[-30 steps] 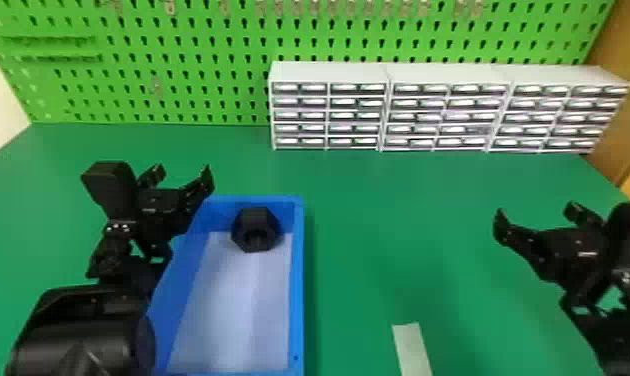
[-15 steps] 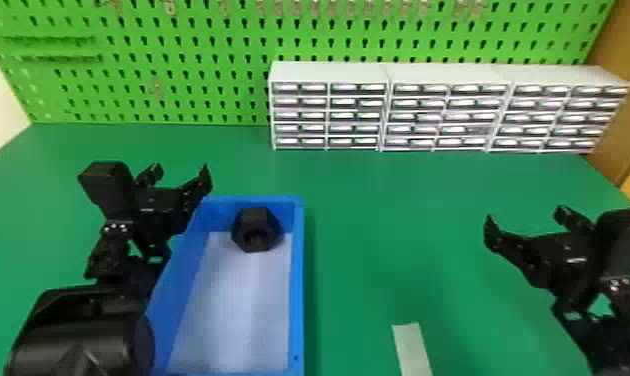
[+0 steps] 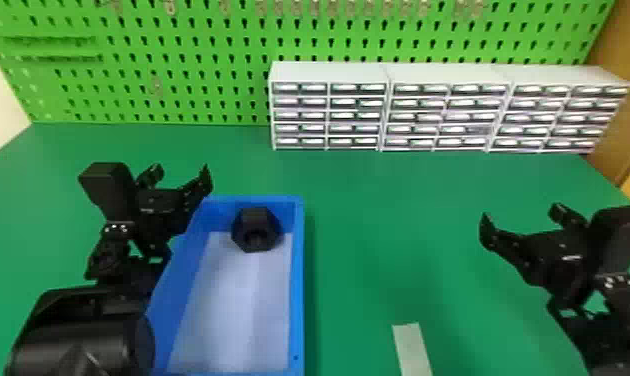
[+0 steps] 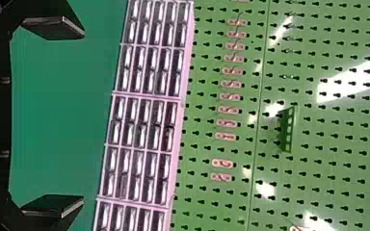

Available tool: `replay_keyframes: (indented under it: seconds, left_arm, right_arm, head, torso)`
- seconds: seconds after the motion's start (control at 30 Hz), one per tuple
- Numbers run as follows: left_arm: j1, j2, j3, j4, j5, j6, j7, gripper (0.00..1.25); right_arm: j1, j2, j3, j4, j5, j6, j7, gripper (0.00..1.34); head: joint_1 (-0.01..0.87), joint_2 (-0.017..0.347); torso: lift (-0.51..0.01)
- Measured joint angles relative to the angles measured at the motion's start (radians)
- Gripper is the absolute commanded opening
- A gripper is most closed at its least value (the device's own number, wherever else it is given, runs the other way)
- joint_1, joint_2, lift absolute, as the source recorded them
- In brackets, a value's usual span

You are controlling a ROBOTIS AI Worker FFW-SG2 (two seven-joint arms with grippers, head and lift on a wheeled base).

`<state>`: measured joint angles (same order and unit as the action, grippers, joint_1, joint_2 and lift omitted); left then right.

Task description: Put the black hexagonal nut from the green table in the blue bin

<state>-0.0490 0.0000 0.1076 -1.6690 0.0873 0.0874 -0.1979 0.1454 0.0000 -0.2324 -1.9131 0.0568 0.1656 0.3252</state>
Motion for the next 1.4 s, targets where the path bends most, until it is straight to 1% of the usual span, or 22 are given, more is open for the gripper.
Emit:
replay_keyframes:
  seconds: [0.07,0.2,0.27,1.4]
  left_arm:
    - [0.000,0.000,0.000,0.000,0.000,0.000,0.000,0.85]
    - [0.000,0.000,-0.001,0.000,0.000,0.000,0.000,0.79]
    - [0.000,0.000,-0.002,0.000,0.001,0.000,0.000,0.78]
    - [0.000,0.000,-0.007,0.000,0.003,0.000,0.000,0.78]
  right_arm:
    - [-0.001,0.000,0.002,0.000,-0.002,0.000,0.000,1.24]
    - [-0.003,0.000,0.004,0.000,-0.004,0.000,0.000,1.24]
    - [-0.003,0.000,0.005,0.000,-0.005,0.000,0.000,1.24]
    - [-0.003,0.000,0.015,0.000,-0.009,0.012,0.000,1.24]
  head:
    - [0.686,0.051]
    - [0.686,0.051]
    - [0.686,0.051]
    - [0.686,0.051]
  torso:
    - [-0.097]
    - [-0.097]
    - [-0.097]
    - [-0.097]
